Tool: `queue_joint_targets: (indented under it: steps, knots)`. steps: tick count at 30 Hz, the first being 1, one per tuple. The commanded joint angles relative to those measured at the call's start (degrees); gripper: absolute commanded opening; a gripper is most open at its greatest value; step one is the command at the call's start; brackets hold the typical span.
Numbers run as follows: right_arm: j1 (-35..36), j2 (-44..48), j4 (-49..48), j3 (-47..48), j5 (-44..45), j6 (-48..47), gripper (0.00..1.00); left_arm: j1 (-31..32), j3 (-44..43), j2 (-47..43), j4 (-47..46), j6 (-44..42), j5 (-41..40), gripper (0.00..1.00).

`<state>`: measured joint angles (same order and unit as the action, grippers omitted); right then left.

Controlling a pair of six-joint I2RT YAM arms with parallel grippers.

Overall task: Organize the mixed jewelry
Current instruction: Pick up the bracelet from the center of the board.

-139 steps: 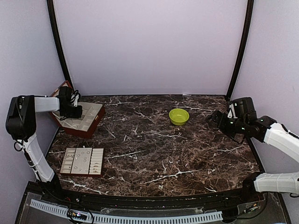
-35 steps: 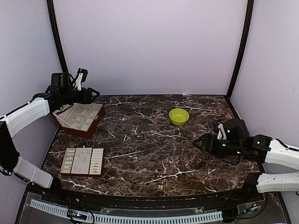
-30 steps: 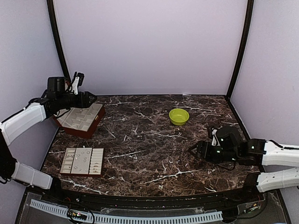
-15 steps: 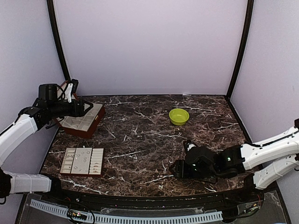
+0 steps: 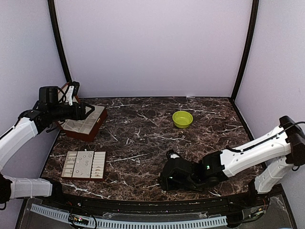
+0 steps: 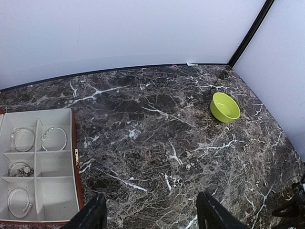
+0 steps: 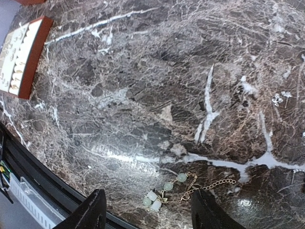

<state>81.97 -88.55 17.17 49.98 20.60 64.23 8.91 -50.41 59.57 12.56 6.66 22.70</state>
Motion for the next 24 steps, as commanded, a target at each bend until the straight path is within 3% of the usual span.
queue_joint_targets:
  steps: [1,12,24]
  knots:
    - [0.9,-3.9,2.5,4.1,-1.1,-1.4,0.60,0.1,0.1,0.5,0.7,-0.8,-0.7,0.66]
    - [2.0,-8.6,-0.4,3.8,-5.5,1.2,0.50,0.1,0.0,0.9,0.8,-1.0,-1.2,0.66]
    - [2.8,-10.7,1.3,4.7,-4.3,2.5,0.36,0.1,-0.1,1.2,0.7,-0.7,-0.6,0.66]
